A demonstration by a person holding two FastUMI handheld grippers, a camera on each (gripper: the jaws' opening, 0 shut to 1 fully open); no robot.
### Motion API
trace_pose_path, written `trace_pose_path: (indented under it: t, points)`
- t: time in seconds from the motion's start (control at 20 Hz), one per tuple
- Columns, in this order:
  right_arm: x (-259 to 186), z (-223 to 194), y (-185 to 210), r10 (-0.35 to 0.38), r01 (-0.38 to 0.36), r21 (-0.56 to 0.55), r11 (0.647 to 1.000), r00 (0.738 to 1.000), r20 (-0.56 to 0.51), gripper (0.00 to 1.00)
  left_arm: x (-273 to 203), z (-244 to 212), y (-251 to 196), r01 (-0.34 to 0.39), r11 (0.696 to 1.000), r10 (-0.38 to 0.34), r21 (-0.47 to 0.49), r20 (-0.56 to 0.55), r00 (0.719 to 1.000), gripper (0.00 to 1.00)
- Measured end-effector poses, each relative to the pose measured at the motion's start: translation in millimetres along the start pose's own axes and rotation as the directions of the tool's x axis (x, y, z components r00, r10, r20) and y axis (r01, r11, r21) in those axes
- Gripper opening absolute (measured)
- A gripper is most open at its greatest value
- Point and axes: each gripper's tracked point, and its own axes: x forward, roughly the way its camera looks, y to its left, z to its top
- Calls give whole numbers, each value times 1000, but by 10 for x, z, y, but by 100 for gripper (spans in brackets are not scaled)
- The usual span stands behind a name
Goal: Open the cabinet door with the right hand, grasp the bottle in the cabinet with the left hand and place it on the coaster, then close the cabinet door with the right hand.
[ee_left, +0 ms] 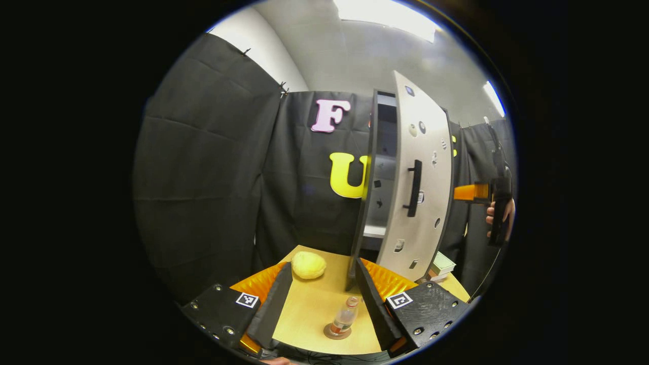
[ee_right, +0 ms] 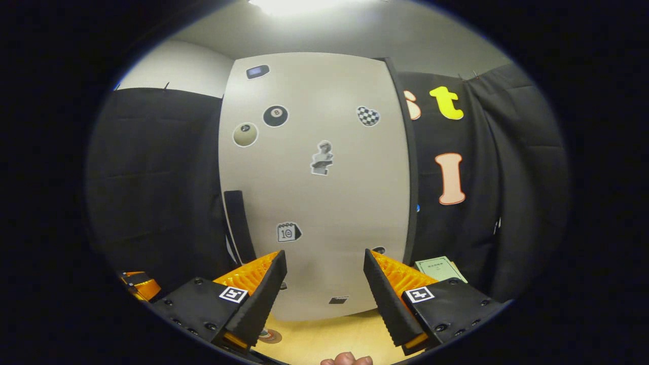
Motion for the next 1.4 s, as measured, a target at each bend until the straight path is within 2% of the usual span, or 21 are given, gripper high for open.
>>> trace_pose_path:
  t: [0.1,0.25,0.35,0.6,0.65,0.7,0.75,0.85,0.95,1.05,1.15,1.2,1.4]
  points:
    - [-122,-38,-318,-77,77,8,997,997,13,94,-9,89,-65,16,1000,-16,16,5,1000,73]
    - [-275,-98,-797,-209,209,-2,978,977,39,92,291,190,-325,86,996,-86,3,26,996,71]
    - [-375,-174,-1012,-272,273,-17,962,962,35,98,474,230,-515,152,988,-152,-35,14,988,73]
    - [-524,-415,-1284,-370,370,-10,929,929,-21,98,771,361,-671,182,983,-182,17,-29,983,71]
    - [-526,-437,-1326,-387,387,-1,922,922,-25,98,792,397,-712,191,981,-191,14,-19,981,73]
    - [-506,-418,-1373,-405,405,10,914,914,-16,93,815,419,-768,202,979,-202,-8,-8,979,71]
    - [-469,-375,-1429,-423,423,20,906,906,2,98,837,411,-804,208,977,-208,-45,-3,978,71]
    - [-324,-278,-1525,-431,430,36,902,901,37,98,909,325,-854,209,974,-212,-90,-17,977,73]
    - [-228,-246,-1487,-407,405,39,913,911,69,98,963,291,-812,173,982,-176,-81,-25,984,73]
    - [-192,-161,-1594,-412,415,-7,910,903,123,98,966,316,-855,152,984,-155,-98,-22,988,71]
    - [-67,-266,-1627,-391,397,-52,916,915,103,98,969,340,-883,137,985,-140,-110,-21,990,73]
    - [-32,-298,-1636,-377,383,-59,922,922,93,98,975,345,-910,133,986,-136,-104,-22,991,71]
    - [0,-450,-1639,-347,347,2,938,937,36,98,964,412,-1001,133,991,-134,-32,-17,991,75]
